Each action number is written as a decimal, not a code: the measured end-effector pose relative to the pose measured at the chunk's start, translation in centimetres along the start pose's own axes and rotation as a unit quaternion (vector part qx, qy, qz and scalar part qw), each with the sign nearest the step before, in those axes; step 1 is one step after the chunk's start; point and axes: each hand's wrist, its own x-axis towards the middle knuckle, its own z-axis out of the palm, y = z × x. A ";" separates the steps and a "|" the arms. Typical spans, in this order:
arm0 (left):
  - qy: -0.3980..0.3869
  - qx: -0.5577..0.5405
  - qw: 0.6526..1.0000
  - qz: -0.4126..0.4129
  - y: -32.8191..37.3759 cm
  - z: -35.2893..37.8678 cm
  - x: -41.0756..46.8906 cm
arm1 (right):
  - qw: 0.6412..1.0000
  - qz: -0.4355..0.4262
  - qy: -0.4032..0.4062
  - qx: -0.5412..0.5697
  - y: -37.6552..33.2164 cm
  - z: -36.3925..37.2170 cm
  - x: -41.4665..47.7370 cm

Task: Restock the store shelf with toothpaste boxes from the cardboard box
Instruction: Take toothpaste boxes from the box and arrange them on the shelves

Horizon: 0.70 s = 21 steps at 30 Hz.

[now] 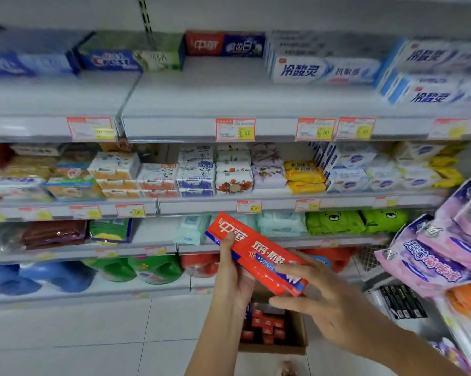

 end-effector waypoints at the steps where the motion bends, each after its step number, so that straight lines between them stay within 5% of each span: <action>1: 0.000 0.007 1.000 0.007 0.3 0.6 -0.3 | 1.000 0.006 -0.002 0.021 -0.5 -0.5 0.1; 4: 0.015 0.038 0.999 0.022 1.0 1.4 -0.5 | 0.983 0.082 -0.039 0.162 -1.8 -1.9 0.4; 6: 0.029 0.060 0.997 0.032 1.1 1.7 -0.5 | 0.939 0.179 -0.067 0.285 -2.7 -2.4 0.8; 11: 0.016 0.124 0.991 0.044 0.1 3.3 -1.3 | 0.742 0.427 0.109 0.505 -2.7 -2.2 1.4; 17: -0.131 0.207 0.969 -0.009 -1.2 5.4 -1.8 | 0.666 0.499 0.118 0.541 0.0 -3.5 -1.2; 21: -0.169 0.183 0.968 -0.039 -1.9 7.4 -1.9 | 0.584 0.468 0.202 0.631 1.6 -4.4 -3.0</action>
